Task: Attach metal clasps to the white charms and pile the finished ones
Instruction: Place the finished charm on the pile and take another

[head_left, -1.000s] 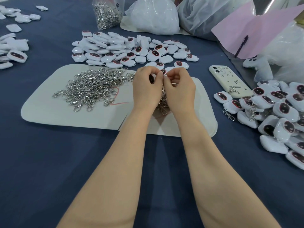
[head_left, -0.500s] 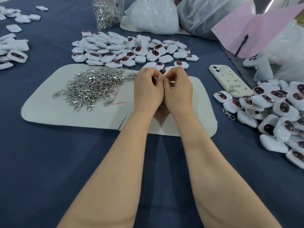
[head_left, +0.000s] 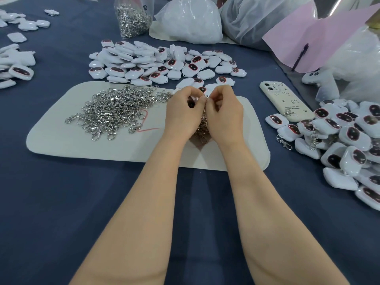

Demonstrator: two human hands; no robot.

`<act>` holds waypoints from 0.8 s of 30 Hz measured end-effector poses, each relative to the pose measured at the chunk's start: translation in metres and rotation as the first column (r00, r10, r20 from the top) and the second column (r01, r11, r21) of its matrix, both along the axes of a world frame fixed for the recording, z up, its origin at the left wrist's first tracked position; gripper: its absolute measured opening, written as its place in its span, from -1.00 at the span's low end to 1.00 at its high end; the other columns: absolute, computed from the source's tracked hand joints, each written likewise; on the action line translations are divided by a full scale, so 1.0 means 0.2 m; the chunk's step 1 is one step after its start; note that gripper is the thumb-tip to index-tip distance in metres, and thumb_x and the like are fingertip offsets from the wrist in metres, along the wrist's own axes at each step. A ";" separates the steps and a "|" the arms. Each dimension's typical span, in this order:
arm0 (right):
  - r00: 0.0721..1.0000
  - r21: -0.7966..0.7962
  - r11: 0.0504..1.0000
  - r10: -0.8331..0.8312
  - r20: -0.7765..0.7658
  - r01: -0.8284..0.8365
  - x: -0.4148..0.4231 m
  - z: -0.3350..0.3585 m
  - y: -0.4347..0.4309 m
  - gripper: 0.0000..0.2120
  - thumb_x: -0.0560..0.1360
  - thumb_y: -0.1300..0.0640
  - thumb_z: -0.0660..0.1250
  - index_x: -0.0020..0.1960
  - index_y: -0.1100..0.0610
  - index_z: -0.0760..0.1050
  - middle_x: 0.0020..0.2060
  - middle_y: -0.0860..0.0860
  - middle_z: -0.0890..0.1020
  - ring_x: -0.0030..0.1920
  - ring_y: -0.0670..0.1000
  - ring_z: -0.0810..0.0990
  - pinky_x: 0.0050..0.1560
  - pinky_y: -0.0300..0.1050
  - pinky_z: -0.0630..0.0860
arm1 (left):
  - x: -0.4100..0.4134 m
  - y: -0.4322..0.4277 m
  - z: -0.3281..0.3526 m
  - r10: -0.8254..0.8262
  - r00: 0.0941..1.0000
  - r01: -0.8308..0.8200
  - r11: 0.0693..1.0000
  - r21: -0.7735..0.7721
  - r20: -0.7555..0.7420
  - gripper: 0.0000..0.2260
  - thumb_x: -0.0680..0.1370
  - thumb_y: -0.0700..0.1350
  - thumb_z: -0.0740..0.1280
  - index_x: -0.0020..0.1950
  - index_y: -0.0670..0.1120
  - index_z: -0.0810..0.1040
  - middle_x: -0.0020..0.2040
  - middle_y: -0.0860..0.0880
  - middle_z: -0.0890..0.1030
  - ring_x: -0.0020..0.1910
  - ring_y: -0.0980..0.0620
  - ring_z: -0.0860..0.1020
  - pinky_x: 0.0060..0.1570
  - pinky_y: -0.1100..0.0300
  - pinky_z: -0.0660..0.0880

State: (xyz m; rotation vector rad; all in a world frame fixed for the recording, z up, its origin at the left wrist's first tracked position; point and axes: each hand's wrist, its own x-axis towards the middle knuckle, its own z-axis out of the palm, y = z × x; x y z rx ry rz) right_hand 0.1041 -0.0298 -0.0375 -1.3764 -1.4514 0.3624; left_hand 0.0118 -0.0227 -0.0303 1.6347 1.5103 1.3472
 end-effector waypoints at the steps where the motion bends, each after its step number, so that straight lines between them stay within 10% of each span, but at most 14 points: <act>1: 1.000 -0.006 1.000 -0.015 -0.020 0.015 0.01 0.00 0.00 -0.88 0.50 0.29 0.25 -0.12 0.10 0.37 -0.32 -0.17 0.45 -0.29 -0.15 0.43 -0.24 -0.42 0.35 | 0.00 -0.01 0.01 -0.011 1.000 0.011 1.000 0.001 0.020 -0.90 0.53 -0.17 0.31 0.03 -0.07 0.56 -0.18 0.18 0.50 -0.27 0.25 0.44 -0.23 0.55 0.30; 9: 0.999 -0.037 0.999 -0.029 -0.026 0.028 0.02 -0.01 0.01 -0.89 0.50 0.29 0.26 -0.11 0.10 0.40 -0.33 -0.19 0.45 -0.28 -0.14 0.43 -0.23 -0.46 0.34 | -0.01 -0.02 0.02 -0.074 0.983 0.093 0.990 -0.109 0.170 -0.82 0.48 -0.20 0.32 0.02 -0.04 0.39 -0.03 -0.02 0.53 -0.12 -0.07 0.51 0.01 0.02 0.48; 24: 0.996 -0.068 0.997 0.026 0.086 -0.020 0.00 -0.02 0.01 -0.85 0.50 0.35 0.19 -0.11 0.11 0.38 -0.20 -0.01 0.51 -0.17 0.00 0.45 -0.21 -0.30 0.26 | -0.02 0.00 -0.01 -0.083 0.976 0.111 0.985 -0.130 0.203 -0.81 0.49 -0.21 0.29 0.02 -0.03 0.35 -0.10 -0.01 0.49 -0.19 -0.05 0.48 -0.06 0.04 0.45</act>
